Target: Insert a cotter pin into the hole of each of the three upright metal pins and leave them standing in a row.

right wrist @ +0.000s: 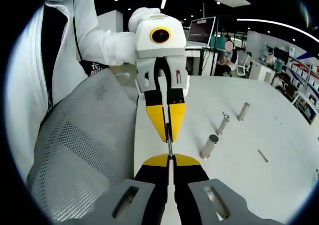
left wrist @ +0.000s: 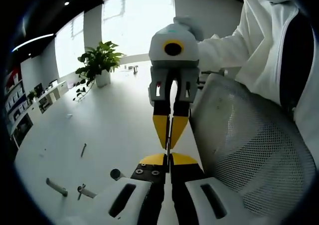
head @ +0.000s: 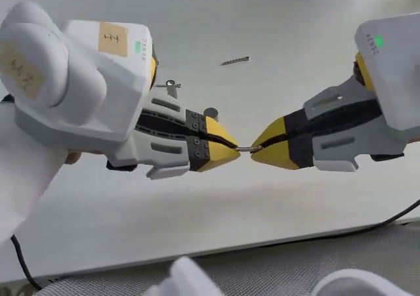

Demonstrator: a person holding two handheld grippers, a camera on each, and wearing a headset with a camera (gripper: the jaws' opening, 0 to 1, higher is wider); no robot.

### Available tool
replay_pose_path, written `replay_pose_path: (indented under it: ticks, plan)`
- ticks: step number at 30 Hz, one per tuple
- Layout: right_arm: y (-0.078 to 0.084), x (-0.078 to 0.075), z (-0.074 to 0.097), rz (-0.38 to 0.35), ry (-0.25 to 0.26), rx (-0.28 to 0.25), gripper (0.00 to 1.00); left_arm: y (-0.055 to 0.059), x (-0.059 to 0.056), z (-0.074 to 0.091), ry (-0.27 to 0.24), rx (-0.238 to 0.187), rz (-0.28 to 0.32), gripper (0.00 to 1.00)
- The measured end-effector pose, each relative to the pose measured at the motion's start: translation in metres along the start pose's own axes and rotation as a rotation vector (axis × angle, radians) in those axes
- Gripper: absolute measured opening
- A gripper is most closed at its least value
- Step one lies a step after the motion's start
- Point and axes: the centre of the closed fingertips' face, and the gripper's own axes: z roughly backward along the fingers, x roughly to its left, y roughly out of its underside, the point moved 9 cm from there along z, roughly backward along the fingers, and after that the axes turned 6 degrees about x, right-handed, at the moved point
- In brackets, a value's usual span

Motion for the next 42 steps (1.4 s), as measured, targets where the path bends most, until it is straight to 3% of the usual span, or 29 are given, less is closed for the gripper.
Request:
replay_pose_path:
  ticks: [2,3,6,8,10,12,13,14,17,25,32,42]
  plan:
    - [0.001,-0.003,0.001,-0.006,0.017,-0.002,0.00,0.000,-0.002,0.001,-0.015,-0.003,0.019,0.01]
    - [0.002,-0.004,0.001,-0.011,0.017,-0.005,0.00,0.002,-0.005,-0.007,-0.025,0.011,0.044,0.01]
    - [0.002,-0.007,0.003,-0.021,0.034,-0.018,0.00,0.002,-0.004,-0.009,-0.046,0.015,0.049,0.02]
    - [0.003,-0.009,0.003,-0.027,0.041,-0.020,0.00,0.004,0.004,-0.010,-0.080,0.036,0.028,0.06]
    - [0.005,-0.014,0.003,-0.034,0.057,-0.010,0.00,0.010,0.010,-0.014,-0.112,0.057,0.051,0.20]
    - [0.008,-0.019,0.004,-0.046,0.072,0.002,0.00,0.006,0.020,-0.012,-0.156,0.061,0.036,0.30]
    - [0.009,-0.021,0.004,-0.050,0.074,0.004,0.00,0.004,0.017,-0.012,-0.176,0.085,0.048,0.31]
    - [0.011,-0.024,0.004,-0.051,0.080,0.009,0.00,0.002,0.019,-0.013,-0.193,0.083,0.067,0.32]
    - [0.015,-0.031,0.003,-0.059,0.089,0.034,0.00,0.006,0.028,-0.011,-0.234,0.110,0.081,0.31]
    - [0.028,-0.050,-0.005,-0.091,0.085,0.089,0.00,0.019,0.049,-0.016,-0.209,0.110,0.102,0.31]
    - [0.034,-0.067,-0.014,-0.102,0.089,0.119,0.00,0.028,0.063,-0.023,-0.187,0.158,0.104,0.28]
    - [0.030,-0.075,-0.023,-0.080,0.074,0.127,0.00,0.034,0.066,-0.027,-0.179,0.192,0.112,0.12]
